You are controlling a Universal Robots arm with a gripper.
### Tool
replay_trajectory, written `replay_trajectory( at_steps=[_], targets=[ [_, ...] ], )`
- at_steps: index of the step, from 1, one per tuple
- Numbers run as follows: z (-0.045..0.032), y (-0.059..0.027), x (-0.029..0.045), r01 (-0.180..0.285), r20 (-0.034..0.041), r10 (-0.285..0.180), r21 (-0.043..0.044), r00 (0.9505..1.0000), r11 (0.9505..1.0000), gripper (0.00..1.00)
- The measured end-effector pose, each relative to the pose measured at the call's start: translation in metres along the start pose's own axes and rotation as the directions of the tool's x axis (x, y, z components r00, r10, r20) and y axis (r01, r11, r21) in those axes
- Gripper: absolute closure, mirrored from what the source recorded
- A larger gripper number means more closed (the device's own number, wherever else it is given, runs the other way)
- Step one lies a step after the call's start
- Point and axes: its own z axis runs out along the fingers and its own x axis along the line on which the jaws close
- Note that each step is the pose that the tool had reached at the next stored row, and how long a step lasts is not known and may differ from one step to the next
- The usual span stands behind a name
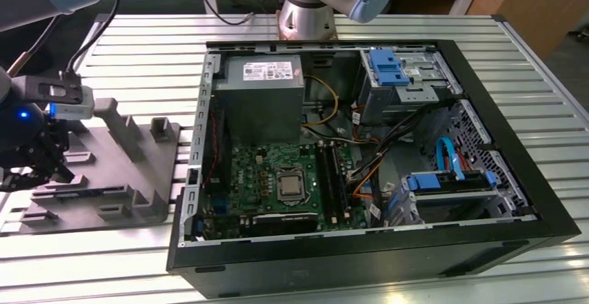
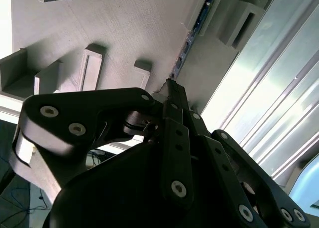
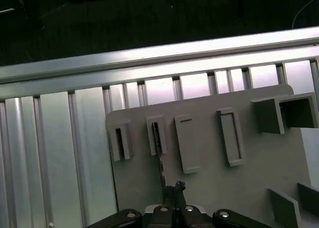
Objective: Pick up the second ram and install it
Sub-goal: 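Pick up the second ram and move it above second insertion slot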
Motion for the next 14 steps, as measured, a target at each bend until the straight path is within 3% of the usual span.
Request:
replay_trajectory(
  at_steps=[14],
  targets=[
    [0.0000, 0.0000, 0.0000, 0.096, -0.0031, -0.096, -0.0010, 0.9954, 0.9954, 0.90]
  ],
)
